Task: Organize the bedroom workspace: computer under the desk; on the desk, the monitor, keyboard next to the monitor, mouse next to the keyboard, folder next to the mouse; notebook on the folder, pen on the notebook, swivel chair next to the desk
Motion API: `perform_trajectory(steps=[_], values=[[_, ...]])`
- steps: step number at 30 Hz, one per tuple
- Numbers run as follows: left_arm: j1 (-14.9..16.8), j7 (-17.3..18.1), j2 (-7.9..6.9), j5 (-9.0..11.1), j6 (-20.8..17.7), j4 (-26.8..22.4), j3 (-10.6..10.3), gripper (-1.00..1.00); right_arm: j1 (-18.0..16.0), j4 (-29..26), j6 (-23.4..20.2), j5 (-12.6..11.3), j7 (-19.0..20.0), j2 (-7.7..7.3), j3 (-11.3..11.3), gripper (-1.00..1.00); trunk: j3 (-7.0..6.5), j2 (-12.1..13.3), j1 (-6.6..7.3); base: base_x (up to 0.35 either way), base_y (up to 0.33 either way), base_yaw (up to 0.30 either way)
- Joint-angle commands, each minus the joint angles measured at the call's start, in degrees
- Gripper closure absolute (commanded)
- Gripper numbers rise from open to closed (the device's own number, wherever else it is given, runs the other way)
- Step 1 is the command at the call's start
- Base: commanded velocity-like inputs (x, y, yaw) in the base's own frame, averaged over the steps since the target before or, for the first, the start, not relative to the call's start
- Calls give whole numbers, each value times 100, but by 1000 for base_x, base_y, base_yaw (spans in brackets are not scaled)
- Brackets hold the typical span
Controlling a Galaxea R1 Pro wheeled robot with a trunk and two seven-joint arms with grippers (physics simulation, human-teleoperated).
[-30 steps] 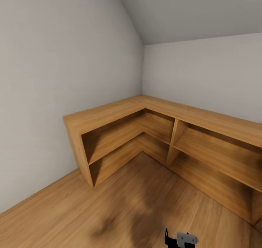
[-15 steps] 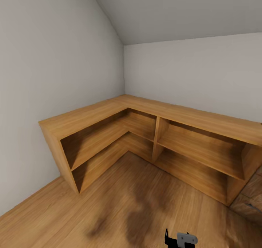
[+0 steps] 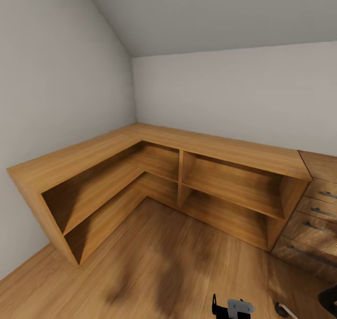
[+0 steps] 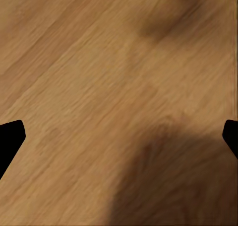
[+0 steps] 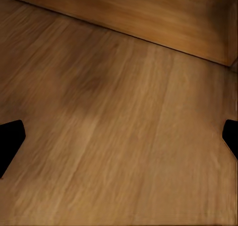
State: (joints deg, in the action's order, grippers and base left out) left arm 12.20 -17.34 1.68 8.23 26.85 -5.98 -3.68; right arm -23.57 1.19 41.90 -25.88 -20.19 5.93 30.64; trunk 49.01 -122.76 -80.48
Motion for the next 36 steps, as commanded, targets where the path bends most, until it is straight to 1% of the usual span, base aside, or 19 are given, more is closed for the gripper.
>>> perform_trajectory(steps=[1, 5, 11, 25, 36], values=[[2, -15, 1, 51, 20, 1, -46, -100, -7, 13, 11, -22, -28, 5, 48, -100, 5, -2, 0, 44, 0, -298], [2, 8, -3, 54, 15, 1, -43, -100, -6, 13, 11, -22, -28, 5, 48, -100, 5, -2, 0, 39, 29, -298], [2, 11, -8, 63, 13, 1, -30, -100, -6, 13, 11, -22, -28, 5, 48, -100, 5, -2, 0, 181, 194, -298], [2, 11, -6, 65, 22, 1, -28, -100, -5, 13, -5, -22, -28, 5, 50, -100, 5, -2, 0, 227, 253, -298], [2, 11, -8, 65, 22, 1, -29, -100, -4, 13, -15, -21, -28, 5, 50, -100, 5, -2, 0, 284, 215, -298]])
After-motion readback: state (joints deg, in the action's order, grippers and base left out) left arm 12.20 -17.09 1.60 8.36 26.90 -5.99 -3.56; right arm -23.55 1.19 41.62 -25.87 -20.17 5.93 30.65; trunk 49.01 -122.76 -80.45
